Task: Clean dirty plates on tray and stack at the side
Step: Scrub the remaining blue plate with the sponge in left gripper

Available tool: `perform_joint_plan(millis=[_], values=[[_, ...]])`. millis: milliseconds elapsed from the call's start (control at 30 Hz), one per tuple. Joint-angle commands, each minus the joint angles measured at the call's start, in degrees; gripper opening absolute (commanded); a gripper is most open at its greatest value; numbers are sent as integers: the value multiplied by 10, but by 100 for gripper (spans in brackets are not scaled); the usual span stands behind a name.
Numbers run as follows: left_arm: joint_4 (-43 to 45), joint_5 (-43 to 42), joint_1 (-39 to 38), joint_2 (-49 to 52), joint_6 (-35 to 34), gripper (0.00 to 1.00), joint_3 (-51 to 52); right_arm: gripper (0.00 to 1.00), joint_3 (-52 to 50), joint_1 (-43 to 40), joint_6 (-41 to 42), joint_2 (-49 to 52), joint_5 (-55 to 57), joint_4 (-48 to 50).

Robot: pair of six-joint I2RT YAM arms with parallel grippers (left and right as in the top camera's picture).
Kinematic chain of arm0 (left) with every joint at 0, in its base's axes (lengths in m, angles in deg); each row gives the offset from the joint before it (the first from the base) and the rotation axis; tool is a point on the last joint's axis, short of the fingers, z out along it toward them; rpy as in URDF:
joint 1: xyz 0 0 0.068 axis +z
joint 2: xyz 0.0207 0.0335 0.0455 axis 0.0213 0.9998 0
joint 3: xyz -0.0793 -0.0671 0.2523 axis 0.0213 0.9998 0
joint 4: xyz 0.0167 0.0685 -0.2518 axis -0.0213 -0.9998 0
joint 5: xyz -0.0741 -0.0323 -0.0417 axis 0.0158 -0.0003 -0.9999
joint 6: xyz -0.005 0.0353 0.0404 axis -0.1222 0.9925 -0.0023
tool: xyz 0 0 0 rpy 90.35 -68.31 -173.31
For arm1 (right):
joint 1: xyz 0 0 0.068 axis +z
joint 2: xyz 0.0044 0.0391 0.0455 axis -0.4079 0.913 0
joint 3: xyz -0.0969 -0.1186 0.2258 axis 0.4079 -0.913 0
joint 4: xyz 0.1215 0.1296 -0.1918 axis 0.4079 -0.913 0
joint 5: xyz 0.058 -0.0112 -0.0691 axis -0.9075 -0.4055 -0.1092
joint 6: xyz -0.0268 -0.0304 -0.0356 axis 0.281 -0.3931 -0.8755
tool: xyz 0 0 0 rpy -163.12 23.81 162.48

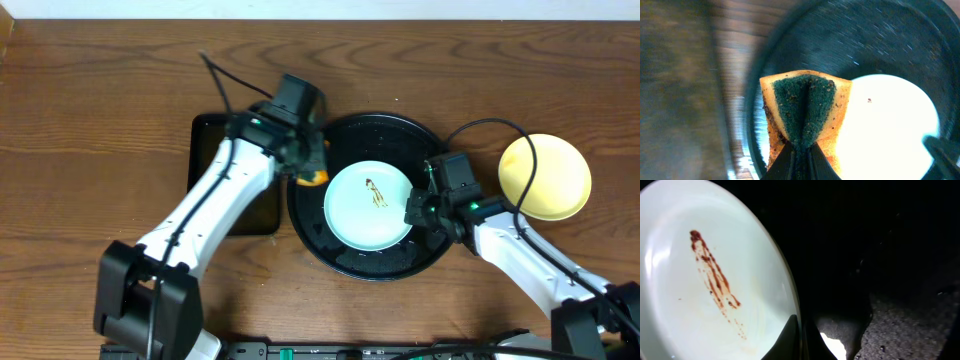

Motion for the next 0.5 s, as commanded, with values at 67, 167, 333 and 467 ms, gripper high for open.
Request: perform_joint_plan(millis=[67,167,333,467], values=[[27,-25,-61,44,10,8,-2,1,-1,10,9,44,7,-1],[49,-44,-89,71,-6,8,-2,1,-1,10,9,54,6,0],[77,-56,-118,109,-54,8,-2,1,-1,10,9,55,7,0],[108,-86,-138,130,-59,8,-2,1,-1,10,9,55,7,0]])
